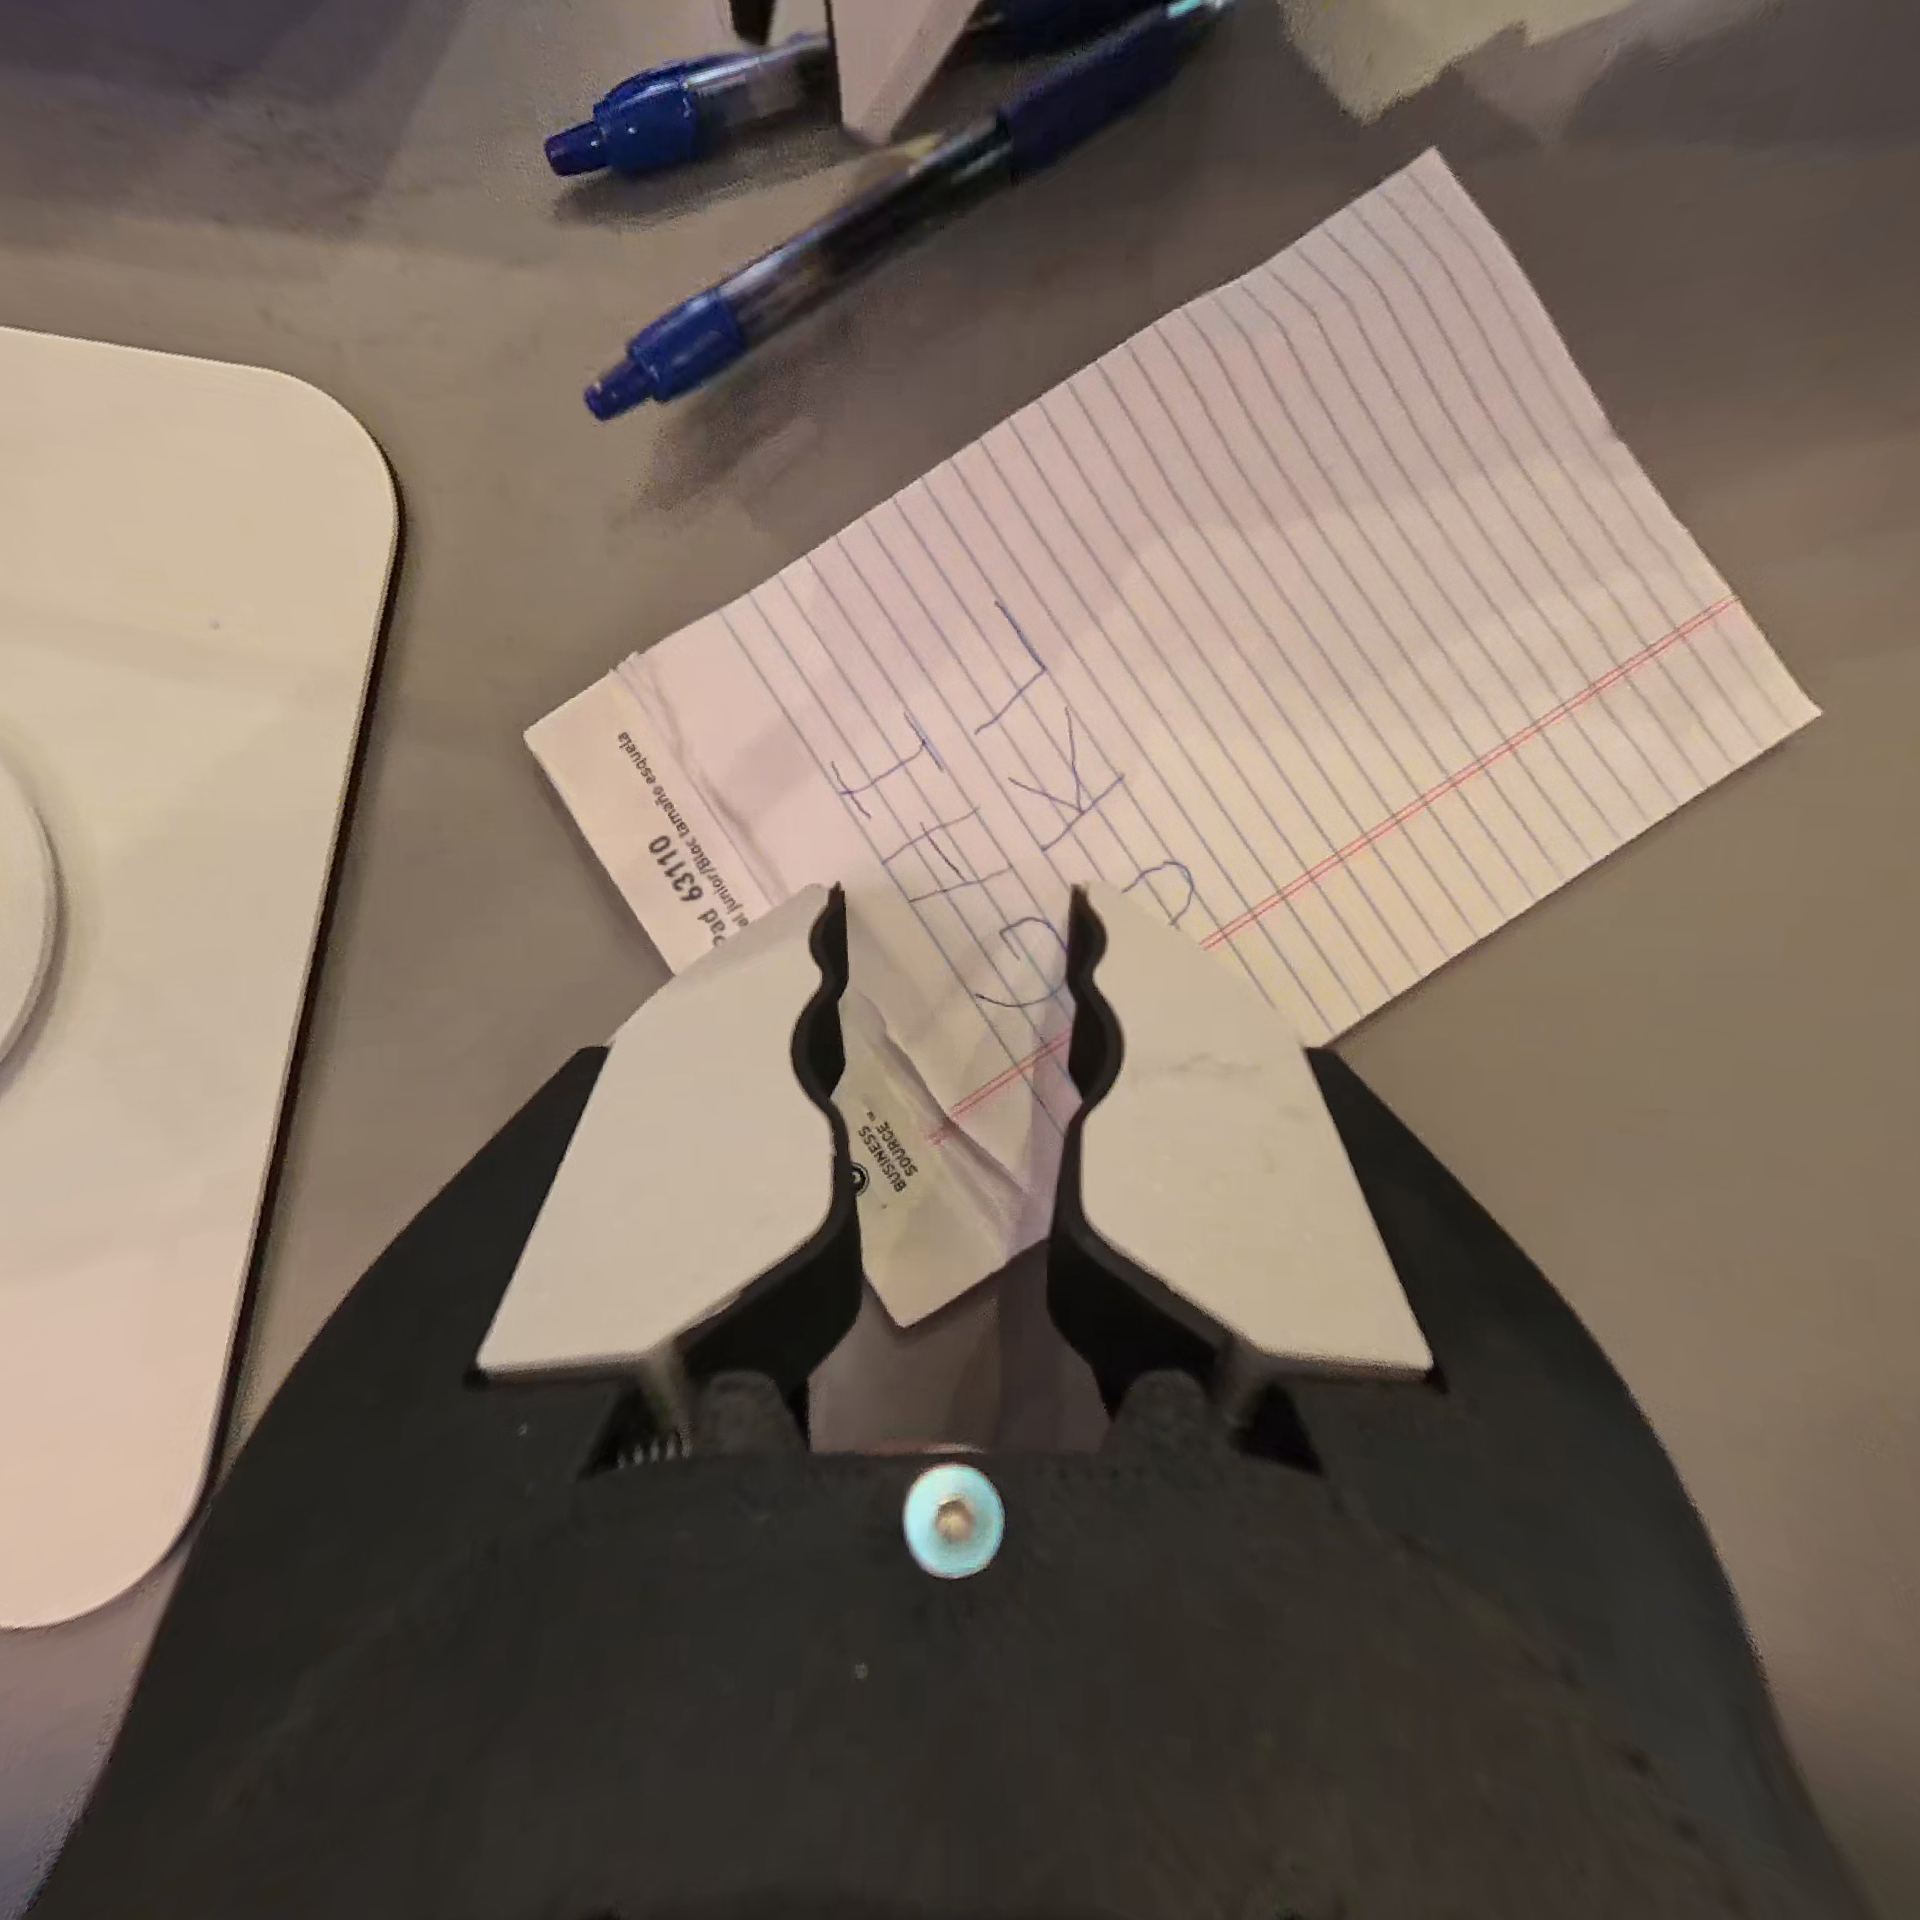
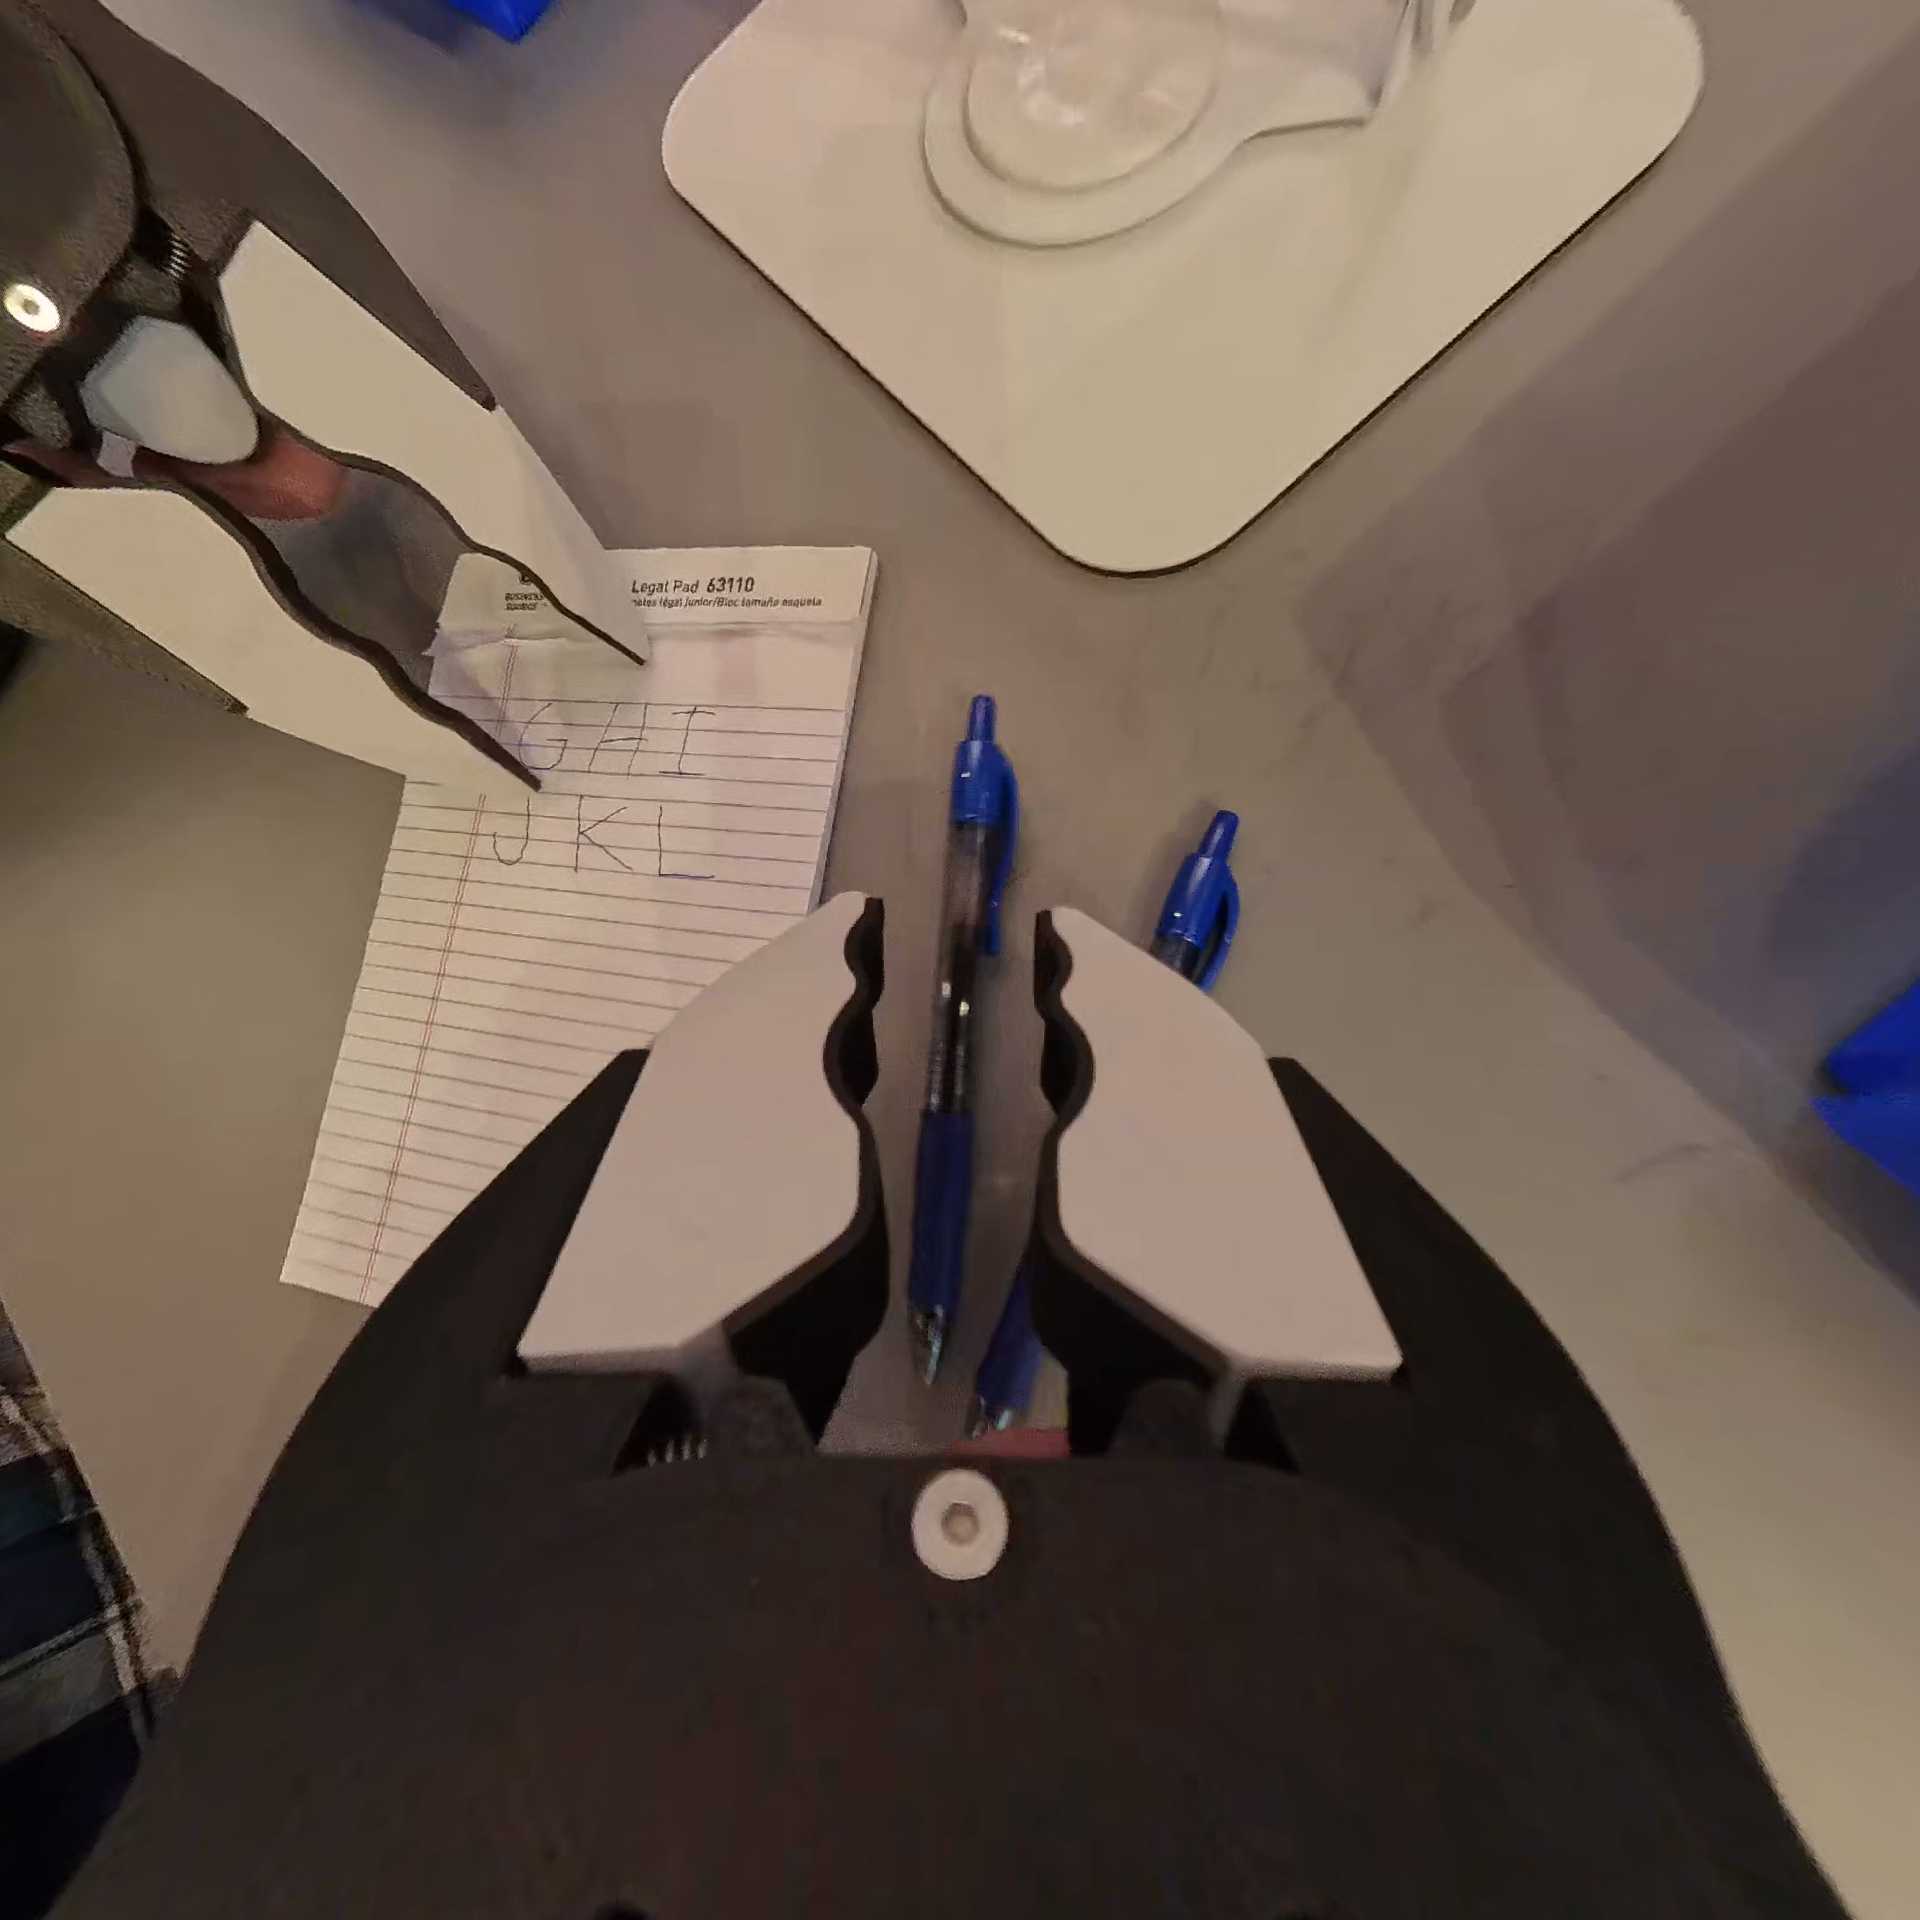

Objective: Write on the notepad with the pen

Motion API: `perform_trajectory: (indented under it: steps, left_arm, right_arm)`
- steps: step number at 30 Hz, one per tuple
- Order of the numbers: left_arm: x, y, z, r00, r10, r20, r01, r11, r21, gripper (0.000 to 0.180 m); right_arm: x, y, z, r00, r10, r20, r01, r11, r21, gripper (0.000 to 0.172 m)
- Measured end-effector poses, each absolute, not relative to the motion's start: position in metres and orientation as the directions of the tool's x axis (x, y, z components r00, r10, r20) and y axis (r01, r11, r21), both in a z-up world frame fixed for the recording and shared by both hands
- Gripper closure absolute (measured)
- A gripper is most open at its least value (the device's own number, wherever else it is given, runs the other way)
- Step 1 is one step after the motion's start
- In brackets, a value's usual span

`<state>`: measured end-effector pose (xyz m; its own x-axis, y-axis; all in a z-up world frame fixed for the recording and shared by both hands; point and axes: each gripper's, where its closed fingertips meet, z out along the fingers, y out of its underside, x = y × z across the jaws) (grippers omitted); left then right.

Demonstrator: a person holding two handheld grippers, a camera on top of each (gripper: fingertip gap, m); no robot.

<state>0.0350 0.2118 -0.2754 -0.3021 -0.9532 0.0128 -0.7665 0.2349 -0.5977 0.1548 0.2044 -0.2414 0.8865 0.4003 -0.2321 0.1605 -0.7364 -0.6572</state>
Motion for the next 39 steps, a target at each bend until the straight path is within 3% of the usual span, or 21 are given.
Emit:
perform_trajectory:
  steps: [1,2,4,13,14,16,20,23,26,29,34,39]
  left_arm:
    - [0.034,0.211,-0.275,-0.304,-0.953,0.02,-0.767,0.232,-0.599,0.14]
    - [0.033,0.21,-0.275,-0.308,-0.951,0.027,-0.767,0.231,-0.599,0.139]
    - [0.032,0.211,-0.274,-0.304,-0.952,0.033,-0.77,0.226,-0.596,0.139]
    - [0.029,0.211,-0.274,-0.303,-0.952,0.046,-0.777,0.219,-0.591,0.139]
    - [0.029,0.211,-0.274,-0.303,-0.952,0.047,-0.776,0.217,-0.592,0.139]
    - [0.029,0.212,-0.273,-0.299,-0.953,0.051,-0.775,0.211,-0.595,0.14]
    - [0.032,0.227,-0.25,-0.236,-0.97,0.047,-0.72,0.142,-0.68,0.142]
    - [0.039,0.238,-0.221,-0.173,-0.983,0.063,-0.617,0.058,-0.785,0.138]
    - [0.05,0.236,-0.191,-0.158,-0.98,0.123,-0.485,-0.031,-0.874,0.127]
    - [0.06,0.216,-0.176,-0.226,-0.962,0.152,-0.409,-0.048,-0.911,0.122]
    - [0.073,0.173,-0.161,-0.359,-0.914,0.192,-0.361,-0.054,-0.931,0.122]
    - [0.077,0.156,-0.154,-0.409,-0.88,0.24,-0.344,-0.095,-0.934,0.149]
  right_arm:
    - [0.16,0.204,-0.236,0.896,0.387,-0.216,0.156,-0.731,-0.664,0.139]
    - [0.168,0.203,-0.232,0.91,0.367,-0.19,0.155,-0.728,-0.667,0.137]
    - [0.185,0.2,-0.231,0.933,0.335,-0.132,0.172,-0.735,-0.655,0.149]
    - [0.192,0.189,-0.277,0.947,0.318,-0.044,0.258,-0.835,-0.487,0.145]
    - [0.19,0.188,-0.278,0.942,0.331,-0.047,0.269,-0.834,-0.481,0.156]
    - [0.188,0.189,-0.278,0.937,0.346,-0.04,0.285,-0.827,-0.485,0.161]
    - [0.179,0.198,-0.256,0.926,0.367,-0.088,0.236,-0.744,-0.625,0.162]
    - [0.155,0.21,-0.2,0.887,0.439,-0.142,0.149,-0.564,-0.812,0.162]
    - [0.117,0.208,-0.144,0.798,0.557,-0.229,0.013,-0.396,-0.918,0.162]
    - [0.087,0.202,-0.104,0.707,0.657,-0.261,-0.109,-0.264,-0.958,0.162]
    - [0.059,0.195,-0.082,0.598,0.745,-0.295,-0.26,-0.167,-0.951,0.162]
    - [0.05,0.192,-0.079,0.558,0.774,-0.298,-0.334,-0.119,-0.935,0.161]
